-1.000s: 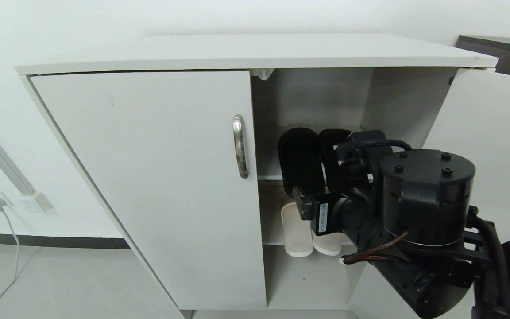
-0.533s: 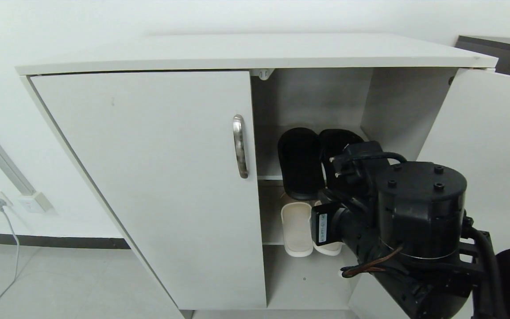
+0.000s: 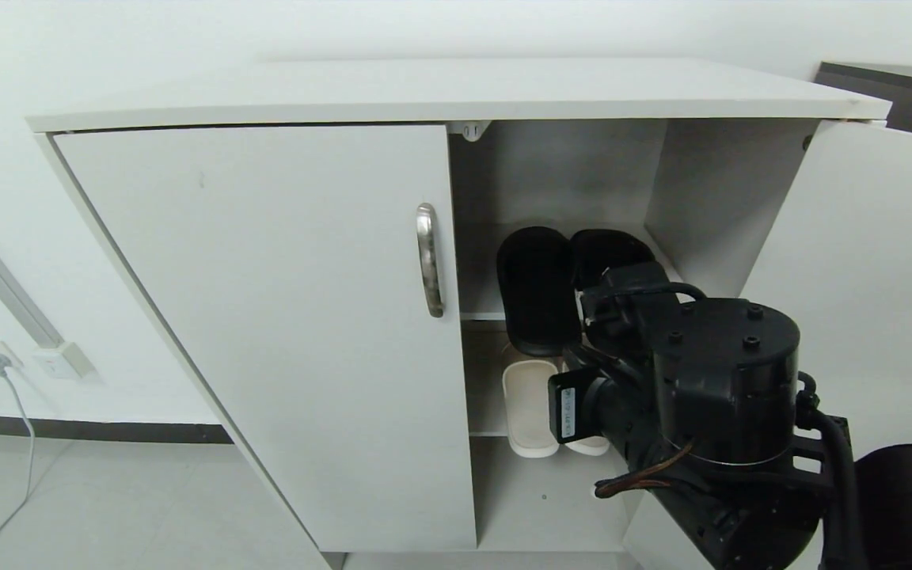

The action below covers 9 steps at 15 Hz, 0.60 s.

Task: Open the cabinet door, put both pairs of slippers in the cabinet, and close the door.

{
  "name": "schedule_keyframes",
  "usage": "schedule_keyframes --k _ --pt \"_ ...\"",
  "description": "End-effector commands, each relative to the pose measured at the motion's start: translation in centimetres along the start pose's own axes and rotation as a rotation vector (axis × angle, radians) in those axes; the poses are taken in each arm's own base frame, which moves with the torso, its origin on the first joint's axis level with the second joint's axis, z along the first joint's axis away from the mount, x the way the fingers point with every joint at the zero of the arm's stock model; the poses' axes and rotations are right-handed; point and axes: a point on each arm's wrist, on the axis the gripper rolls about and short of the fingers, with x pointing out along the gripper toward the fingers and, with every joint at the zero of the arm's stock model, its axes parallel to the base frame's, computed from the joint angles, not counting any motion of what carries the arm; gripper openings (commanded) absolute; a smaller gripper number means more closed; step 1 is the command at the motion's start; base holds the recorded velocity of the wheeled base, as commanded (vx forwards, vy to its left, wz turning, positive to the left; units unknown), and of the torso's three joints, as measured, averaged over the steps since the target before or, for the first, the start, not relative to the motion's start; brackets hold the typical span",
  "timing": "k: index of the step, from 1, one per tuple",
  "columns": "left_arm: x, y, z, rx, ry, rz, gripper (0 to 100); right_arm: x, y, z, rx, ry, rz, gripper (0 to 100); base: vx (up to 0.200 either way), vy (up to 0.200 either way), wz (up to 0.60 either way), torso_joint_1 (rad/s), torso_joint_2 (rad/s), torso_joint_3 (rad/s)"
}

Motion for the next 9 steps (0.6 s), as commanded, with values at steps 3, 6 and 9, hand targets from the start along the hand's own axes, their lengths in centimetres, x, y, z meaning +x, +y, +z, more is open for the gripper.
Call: schedule_keyframes --k 3,6,9 --pt "0.00 0.00 0.00 -0.001 0.000 0.001 0 0.14 0.02 -0.28 -0.007 0.007 -0.004 0 -0.200 0.000 0.00 0.004 0.01 0.002" --pt "0.00 0.00 0.00 -0.002 0.000 0.001 0 0.06 -0.07 -0.40 -0.012 0.010 -0.006 0 -0.200 0.000 0.00 0.004 0.00 -0.001" --pt "0.00 0.00 0.00 -0.001 0.000 0.001 0 0.08 -0.07 -0.50 -0.018 0.014 -0.009 0 -0.200 0.000 0.00 0.005 0.01 0.004"
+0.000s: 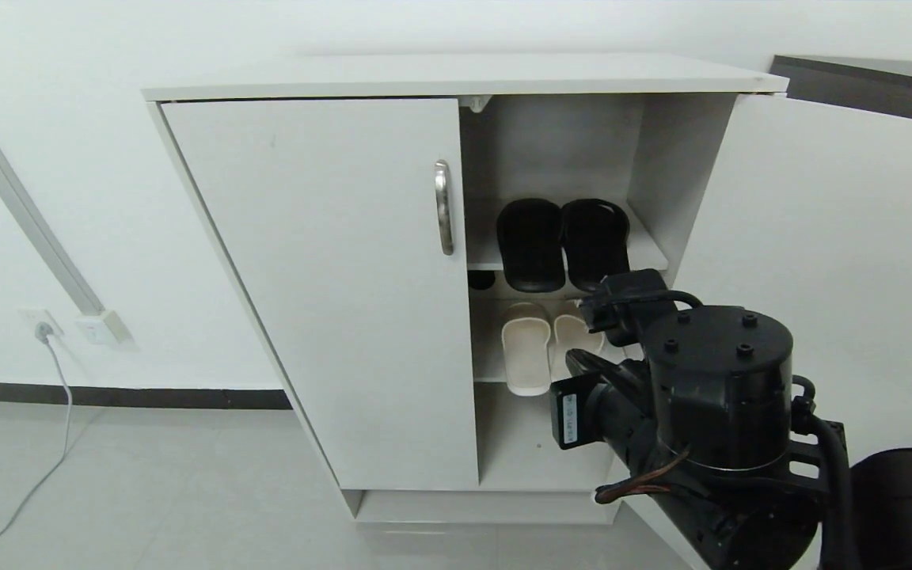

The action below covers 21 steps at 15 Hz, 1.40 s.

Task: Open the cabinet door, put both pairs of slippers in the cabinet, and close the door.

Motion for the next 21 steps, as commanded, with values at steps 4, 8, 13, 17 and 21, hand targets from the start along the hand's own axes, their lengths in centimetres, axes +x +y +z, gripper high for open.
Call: schedule_keyframes --k 4,8,13,17,21 --pt "0.00 0.00 0.00 0.001 0.000 0.001 0 0.26 -0.57 -0.13 -0.013 0.005 -0.020 0 -0.150 0.000 0.00 0.002 0.00 0.003" --pt "0.00 0.00 0.00 -0.001 0.000 0.001 0 0.25 -0.61 -0.25 -0.018 0.008 -0.022 0 0.000 0.000 0.00 0.000 0.00 0.000" --pt "0.00 0.00 0.00 -0.002 0.000 0.001 0 0.28 -0.59 -0.29 -0.019 0.009 -0.023 0 0.000 0.000 0.00 0.000 0.00 0.000" --pt "0.00 0.00 0.00 -0.002 0.000 0.001 0 0.36 -0.55 -0.51 -0.022 0.015 -0.023 0 0.000 0.000 0.00 0.000 0.00 0.000" --pt "0.00 0.00 0.00 -0.002 0.000 0.001 0 0.38 -0.53 -0.55 -0.025 0.016 -0.024 0 0.000 0.000 0.00 0.000 0.00 0.000"
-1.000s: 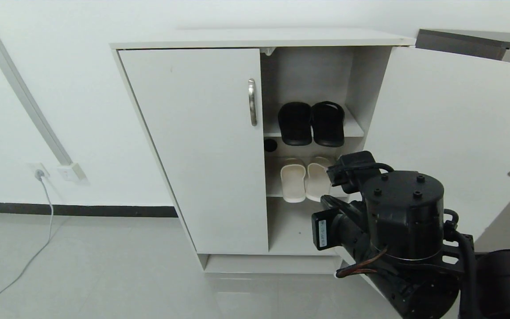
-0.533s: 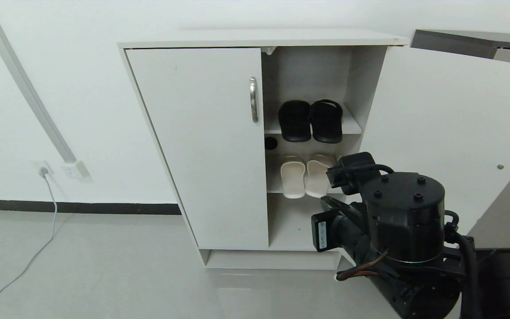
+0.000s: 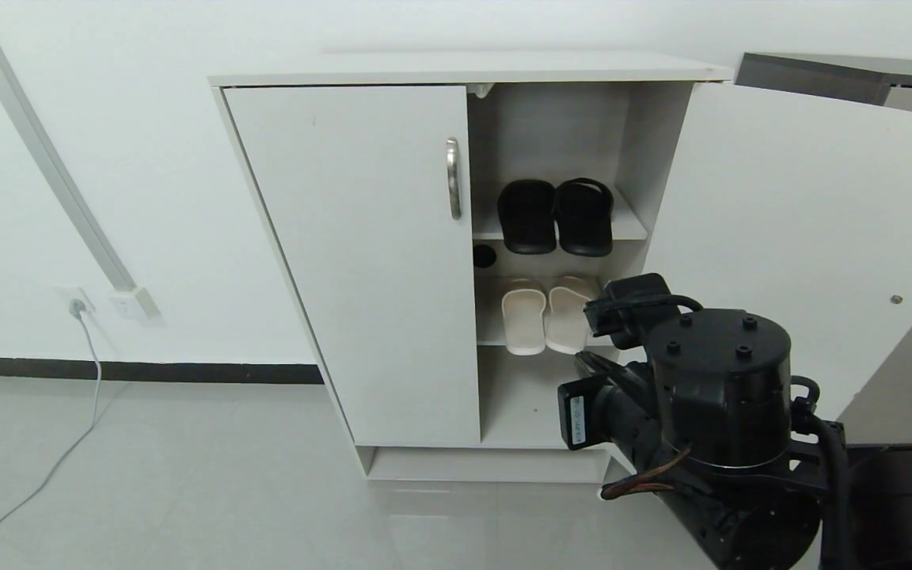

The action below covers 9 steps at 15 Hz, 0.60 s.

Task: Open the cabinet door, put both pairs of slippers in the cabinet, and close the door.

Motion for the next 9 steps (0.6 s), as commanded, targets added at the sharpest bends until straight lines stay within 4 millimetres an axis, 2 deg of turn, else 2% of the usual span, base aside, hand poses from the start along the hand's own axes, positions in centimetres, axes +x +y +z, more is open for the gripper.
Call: schedule_keyframes --k 1,5,9 --pt "0.00 0.00 0.00 0.000 0.000 0.001 0 0.11 0.09 -0.15 -0.003 0.004 0.000 0 0.000 0.000 0.00 0.000 0.00 0.000" --pt "0.00 0.00 0.00 0.000 0.000 0.001 0 0.15 -0.08 -0.27 -0.005 0.008 -0.005 0 0.000 0.000 0.00 0.001 -0.03 -0.026" --pt "0.00 0.00 0.00 0.000 0.000 0.001 0 0.15 -0.13 -0.22 -0.005 0.006 -0.006 0 0.000 0.000 0.00 0.023 -0.24 -0.327"
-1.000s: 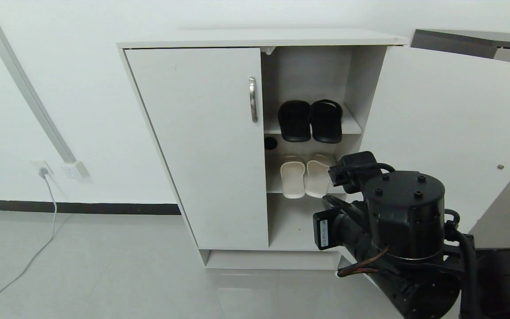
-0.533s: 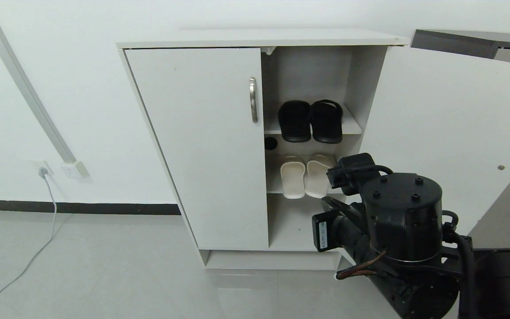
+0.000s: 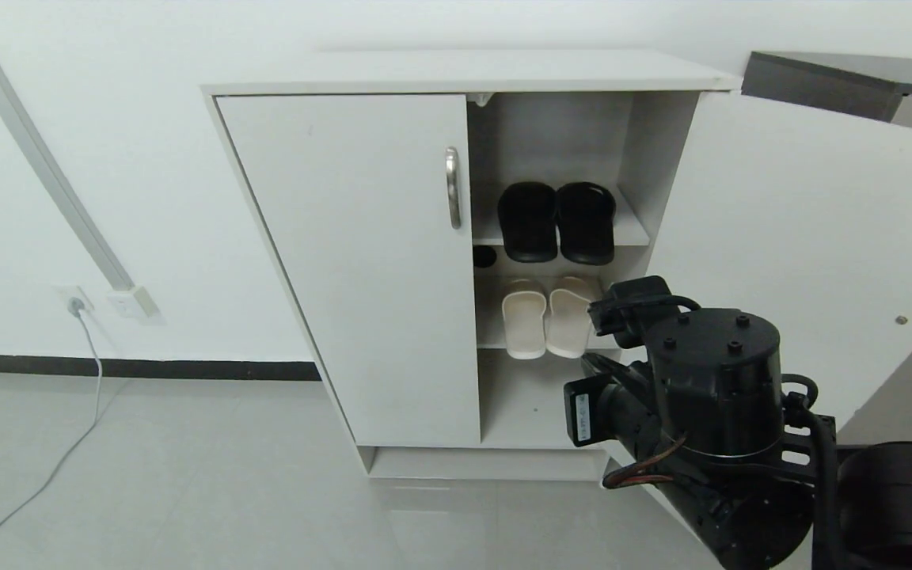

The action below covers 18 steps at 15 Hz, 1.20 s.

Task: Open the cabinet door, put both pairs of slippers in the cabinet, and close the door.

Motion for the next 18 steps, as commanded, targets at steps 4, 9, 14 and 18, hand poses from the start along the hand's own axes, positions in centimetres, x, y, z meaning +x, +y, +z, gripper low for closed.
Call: schedule_keyframes --k 4,9,14,18 --pt "0.00 0.00 0.03 0.000 -0.002 0.000 0 -0.08 0.12 0.01 0.000 -0.001 0.005 0 0.000 0.000 0.00 0.063 -0.53 -0.355" --pt "0.00 0.00 0.03 0.000 -0.002 0.000 0 -0.07 0.12 -0.12 -0.003 0.002 0.004 0 0.000 0.000 0.00 0.136 -0.47 -0.339" --pt "0.00 0.00 0.03 0.000 -0.002 0.000 0 -0.19 0.18 -0.17 -0.005 0.003 0.009 0 0.000 0.000 0.00 0.170 -0.48 -0.320" --pt "0.00 0.00 0.03 0.000 -0.002 0.000 0 -0.18 0.17 -0.34 -0.009 0.007 0.008 0 0.000 0.000 0.00 0.195 -0.51 -0.323"
